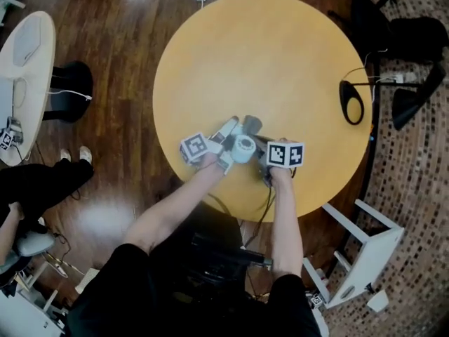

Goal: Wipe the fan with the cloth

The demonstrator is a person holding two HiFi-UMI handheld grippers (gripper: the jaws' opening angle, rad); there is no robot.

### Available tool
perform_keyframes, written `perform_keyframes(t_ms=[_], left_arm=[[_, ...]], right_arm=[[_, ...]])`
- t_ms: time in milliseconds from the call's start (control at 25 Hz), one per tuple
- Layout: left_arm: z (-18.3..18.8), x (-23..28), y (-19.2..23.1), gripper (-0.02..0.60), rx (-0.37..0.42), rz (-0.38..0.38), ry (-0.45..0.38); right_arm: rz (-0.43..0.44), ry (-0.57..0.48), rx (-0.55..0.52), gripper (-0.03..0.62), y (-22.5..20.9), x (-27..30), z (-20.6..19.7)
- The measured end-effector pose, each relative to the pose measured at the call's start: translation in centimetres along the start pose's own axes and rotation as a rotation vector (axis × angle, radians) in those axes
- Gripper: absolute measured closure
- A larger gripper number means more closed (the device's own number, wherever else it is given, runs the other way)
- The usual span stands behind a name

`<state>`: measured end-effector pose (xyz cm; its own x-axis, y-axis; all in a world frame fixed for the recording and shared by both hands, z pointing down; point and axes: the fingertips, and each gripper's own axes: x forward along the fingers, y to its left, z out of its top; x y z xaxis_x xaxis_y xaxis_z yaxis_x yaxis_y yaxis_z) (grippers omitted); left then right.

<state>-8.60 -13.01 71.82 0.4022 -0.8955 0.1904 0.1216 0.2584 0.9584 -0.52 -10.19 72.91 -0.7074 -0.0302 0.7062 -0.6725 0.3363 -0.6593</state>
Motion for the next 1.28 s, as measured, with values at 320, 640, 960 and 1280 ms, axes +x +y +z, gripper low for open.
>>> perform_keyframes(t_ms=[320, 640, 960, 1280], left_arm=[[0.7, 3.6, -2.8, 0.307, 0.047, -0.092, 0.231], [0.2, -3.0, -7.0, 0.310, 0.056, -0.158, 0.062], [-1.5, -2.6, -8.0, 0.309, -0.092, -0.217, 0.006], [-0.3, -4.0, -7.6, 0.310, -0.154, -0.248, -0.042]], right_arm=[[-0.023, -0.013, 0.078, 0.568, 1.6, -0.4, -5.0], [0.407, -0.140, -0.401, 0.568, 6.5, -8.8, 6.8], [0.535, 0.206, -0.372, 0.566, 5.7, -2.6, 5.3], [0.211, 0.416, -0.759, 0.566, 2.8, 3.0, 5.3]])
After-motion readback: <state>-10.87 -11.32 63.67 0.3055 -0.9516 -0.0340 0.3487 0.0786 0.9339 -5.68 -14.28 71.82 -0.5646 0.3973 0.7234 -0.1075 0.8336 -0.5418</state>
